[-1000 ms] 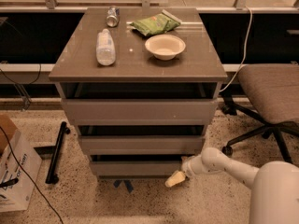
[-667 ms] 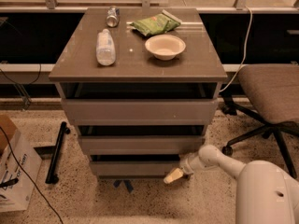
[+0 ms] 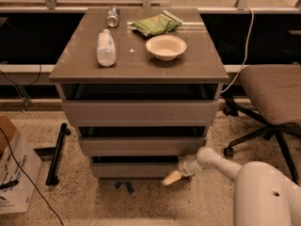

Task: Open bottom drawer

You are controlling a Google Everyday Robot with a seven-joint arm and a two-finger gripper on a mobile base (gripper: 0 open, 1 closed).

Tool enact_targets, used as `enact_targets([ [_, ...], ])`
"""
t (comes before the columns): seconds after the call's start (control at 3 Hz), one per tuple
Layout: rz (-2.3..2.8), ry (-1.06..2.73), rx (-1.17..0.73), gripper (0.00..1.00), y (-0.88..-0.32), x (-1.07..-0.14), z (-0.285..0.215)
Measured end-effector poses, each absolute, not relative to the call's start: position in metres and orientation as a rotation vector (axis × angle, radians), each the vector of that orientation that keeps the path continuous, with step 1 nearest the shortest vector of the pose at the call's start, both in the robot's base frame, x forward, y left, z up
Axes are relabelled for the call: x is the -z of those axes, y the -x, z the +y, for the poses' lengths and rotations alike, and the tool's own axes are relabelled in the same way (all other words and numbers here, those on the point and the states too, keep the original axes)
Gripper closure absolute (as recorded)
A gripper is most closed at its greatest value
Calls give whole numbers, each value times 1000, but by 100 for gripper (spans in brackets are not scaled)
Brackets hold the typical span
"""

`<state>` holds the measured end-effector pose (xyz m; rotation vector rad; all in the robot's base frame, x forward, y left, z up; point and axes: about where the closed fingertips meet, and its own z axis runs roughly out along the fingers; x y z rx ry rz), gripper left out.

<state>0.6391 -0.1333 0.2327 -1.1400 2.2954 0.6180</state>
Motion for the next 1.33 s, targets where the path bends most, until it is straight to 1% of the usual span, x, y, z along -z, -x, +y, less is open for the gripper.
enact_targets([
  [0.33,2290,1172,-601,0,-646,-210,-123],
  [0.67,2344,1199,-594,16,-644,-184,-124],
  [1.33,2356,1204,-590,64,-644,-186,-125],
])
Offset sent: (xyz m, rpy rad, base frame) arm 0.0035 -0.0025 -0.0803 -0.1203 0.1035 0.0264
